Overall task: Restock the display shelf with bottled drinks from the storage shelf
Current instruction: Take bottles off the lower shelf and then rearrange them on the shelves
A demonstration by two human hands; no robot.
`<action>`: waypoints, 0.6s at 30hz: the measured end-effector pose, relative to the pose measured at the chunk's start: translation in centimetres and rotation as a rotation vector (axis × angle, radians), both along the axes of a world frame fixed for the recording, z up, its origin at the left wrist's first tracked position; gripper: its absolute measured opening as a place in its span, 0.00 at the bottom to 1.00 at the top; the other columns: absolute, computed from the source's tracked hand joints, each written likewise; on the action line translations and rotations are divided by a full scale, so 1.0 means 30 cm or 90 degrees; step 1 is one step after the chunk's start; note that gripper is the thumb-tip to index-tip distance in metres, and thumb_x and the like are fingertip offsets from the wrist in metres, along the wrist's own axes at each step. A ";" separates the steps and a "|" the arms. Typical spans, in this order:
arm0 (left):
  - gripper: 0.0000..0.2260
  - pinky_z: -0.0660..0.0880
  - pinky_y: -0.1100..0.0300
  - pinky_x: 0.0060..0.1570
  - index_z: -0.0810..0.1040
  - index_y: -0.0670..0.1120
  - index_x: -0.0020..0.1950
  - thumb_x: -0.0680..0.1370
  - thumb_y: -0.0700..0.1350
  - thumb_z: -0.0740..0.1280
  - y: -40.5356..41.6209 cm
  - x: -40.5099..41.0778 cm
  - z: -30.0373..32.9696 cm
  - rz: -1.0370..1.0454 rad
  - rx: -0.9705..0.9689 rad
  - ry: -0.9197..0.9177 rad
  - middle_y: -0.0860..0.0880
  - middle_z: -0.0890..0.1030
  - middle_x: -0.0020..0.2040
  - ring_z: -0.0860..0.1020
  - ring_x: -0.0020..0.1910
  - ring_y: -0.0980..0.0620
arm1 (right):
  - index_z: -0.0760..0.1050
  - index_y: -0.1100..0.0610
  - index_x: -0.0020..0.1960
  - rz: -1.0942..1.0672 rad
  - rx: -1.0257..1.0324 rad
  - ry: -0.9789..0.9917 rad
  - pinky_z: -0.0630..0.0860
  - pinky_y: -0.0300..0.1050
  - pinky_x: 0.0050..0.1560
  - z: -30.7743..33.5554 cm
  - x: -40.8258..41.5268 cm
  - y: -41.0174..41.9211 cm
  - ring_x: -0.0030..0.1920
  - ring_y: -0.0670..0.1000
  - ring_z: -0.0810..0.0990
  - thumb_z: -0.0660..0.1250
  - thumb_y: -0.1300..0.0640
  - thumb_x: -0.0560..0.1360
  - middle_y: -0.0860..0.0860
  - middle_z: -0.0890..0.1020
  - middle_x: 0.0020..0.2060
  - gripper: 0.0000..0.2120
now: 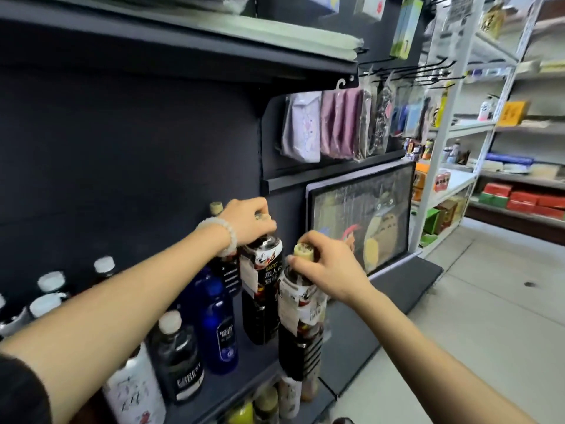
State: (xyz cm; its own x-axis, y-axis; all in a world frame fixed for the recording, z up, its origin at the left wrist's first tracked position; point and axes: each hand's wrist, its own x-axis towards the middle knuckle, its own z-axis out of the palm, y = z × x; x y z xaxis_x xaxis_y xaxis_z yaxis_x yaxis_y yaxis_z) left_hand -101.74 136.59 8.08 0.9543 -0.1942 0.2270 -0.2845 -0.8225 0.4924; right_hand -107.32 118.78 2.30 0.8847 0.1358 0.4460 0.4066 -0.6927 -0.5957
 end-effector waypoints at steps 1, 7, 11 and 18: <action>0.09 0.65 0.59 0.34 0.71 0.48 0.37 0.73 0.49 0.68 0.017 0.037 -0.009 0.002 0.011 0.003 0.47 0.74 0.39 0.71 0.40 0.46 | 0.71 0.48 0.43 0.007 -0.002 0.001 0.77 0.51 0.43 -0.005 0.031 0.019 0.39 0.50 0.78 0.68 0.45 0.70 0.46 0.79 0.35 0.09; 0.08 0.70 0.56 0.41 0.75 0.46 0.43 0.73 0.50 0.67 0.098 0.206 -0.074 0.025 0.040 0.024 0.45 0.76 0.41 0.74 0.43 0.44 | 0.70 0.48 0.44 0.032 0.003 0.020 0.74 0.46 0.41 -0.049 0.181 0.120 0.39 0.50 0.77 0.68 0.46 0.71 0.46 0.78 0.35 0.09; 0.07 0.72 0.55 0.40 0.72 0.52 0.39 0.71 0.52 0.67 0.142 0.285 -0.138 0.036 0.072 0.028 0.46 0.72 0.44 0.76 0.43 0.42 | 0.71 0.52 0.45 0.038 -0.029 0.022 0.76 0.48 0.42 -0.069 0.253 0.174 0.40 0.52 0.78 0.68 0.46 0.71 0.48 0.80 0.36 0.12; 0.06 0.71 0.55 0.40 0.72 0.52 0.38 0.72 0.51 0.68 0.205 0.368 -0.184 0.037 0.057 0.002 0.47 0.73 0.43 0.74 0.41 0.45 | 0.71 0.51 0.47 0.035 -0.093 0.002 0.75 0.48 0.42 -0.068 0.331 0.249 0.41 0.54 0.78 0.67 0.43 0.71 0.49 0.79 0.35 0.13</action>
State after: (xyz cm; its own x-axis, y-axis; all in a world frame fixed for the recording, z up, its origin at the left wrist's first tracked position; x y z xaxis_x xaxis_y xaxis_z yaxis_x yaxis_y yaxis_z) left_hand -90.68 142.74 2.55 0.9654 -0.1573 0.2081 -0.2331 -0.8783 0.4174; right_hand -97.40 126.26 0.26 0.8759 0.2472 0.4144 0.4440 -0.7492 -0.4915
